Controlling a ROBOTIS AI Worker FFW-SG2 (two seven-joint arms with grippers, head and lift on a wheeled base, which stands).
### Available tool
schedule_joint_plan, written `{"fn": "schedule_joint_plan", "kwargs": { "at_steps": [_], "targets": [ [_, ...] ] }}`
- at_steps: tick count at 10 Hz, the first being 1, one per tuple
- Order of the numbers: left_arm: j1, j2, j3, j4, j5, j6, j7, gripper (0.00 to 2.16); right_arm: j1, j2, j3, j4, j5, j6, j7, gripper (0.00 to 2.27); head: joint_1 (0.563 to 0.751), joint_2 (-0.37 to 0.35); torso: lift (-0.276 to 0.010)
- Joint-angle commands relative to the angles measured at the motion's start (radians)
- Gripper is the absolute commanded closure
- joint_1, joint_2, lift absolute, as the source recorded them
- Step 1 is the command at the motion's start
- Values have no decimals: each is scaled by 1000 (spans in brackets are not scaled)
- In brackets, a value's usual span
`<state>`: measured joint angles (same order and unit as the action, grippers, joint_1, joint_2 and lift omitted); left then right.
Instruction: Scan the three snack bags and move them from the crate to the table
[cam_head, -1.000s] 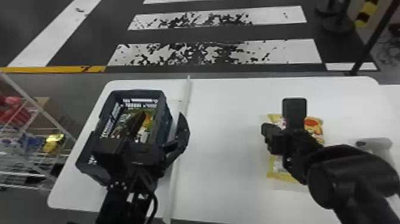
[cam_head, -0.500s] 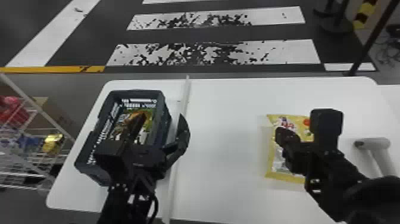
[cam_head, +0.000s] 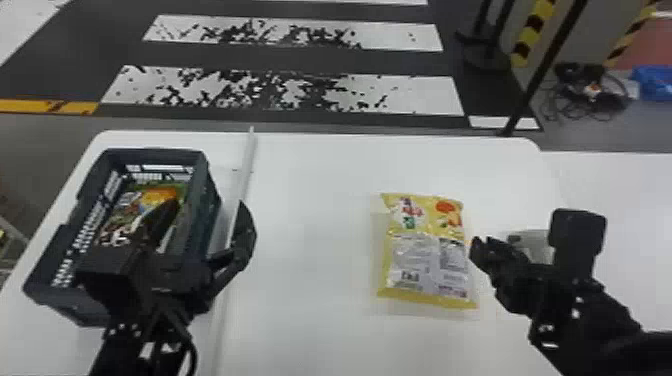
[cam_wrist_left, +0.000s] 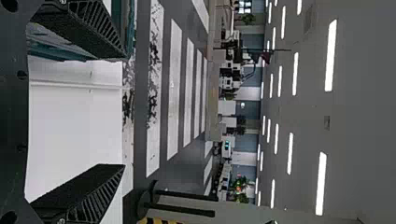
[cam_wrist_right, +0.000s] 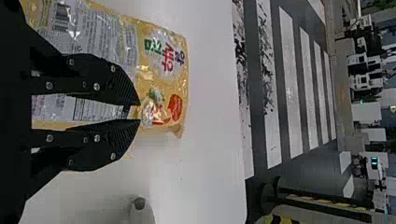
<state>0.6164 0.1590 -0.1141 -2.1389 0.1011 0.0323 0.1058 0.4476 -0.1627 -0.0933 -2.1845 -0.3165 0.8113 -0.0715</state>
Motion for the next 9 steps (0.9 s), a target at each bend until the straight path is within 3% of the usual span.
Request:
{"fn": "schedule_joint_plan", "kwargs": {
  "at_steps": [1, 3, 5, 7, 9],
  "targets": [
    [-12, 1, -12, 45, 0, -30, 0, 29, 39, -8, -59, -31, 11, 16, 22, 6, 695, -87, -62],
    [-29, 4, -12, 113, -1, -70, 2, 29, 65, -12, -83, -64, 66, 19, 41, 60, 695, -148, -62],
    [-27, 11, -13, 109, -4, -76, 0, 29, 57, -21, -129, -47, 68, 29, 76, 76, 695, -169, -62],
    [-23, 11, -24, 113, -15, -79, -5, 29, 26, -37, -161, 20, 66, 13, 111, 83, 695, -195, -62],
    [-14, 13, -41, 109, -24, -110, -5, 29, -44, -51, -200, 149, 57, -24, 210, 87, 695, -234, -62]
  ]
}}
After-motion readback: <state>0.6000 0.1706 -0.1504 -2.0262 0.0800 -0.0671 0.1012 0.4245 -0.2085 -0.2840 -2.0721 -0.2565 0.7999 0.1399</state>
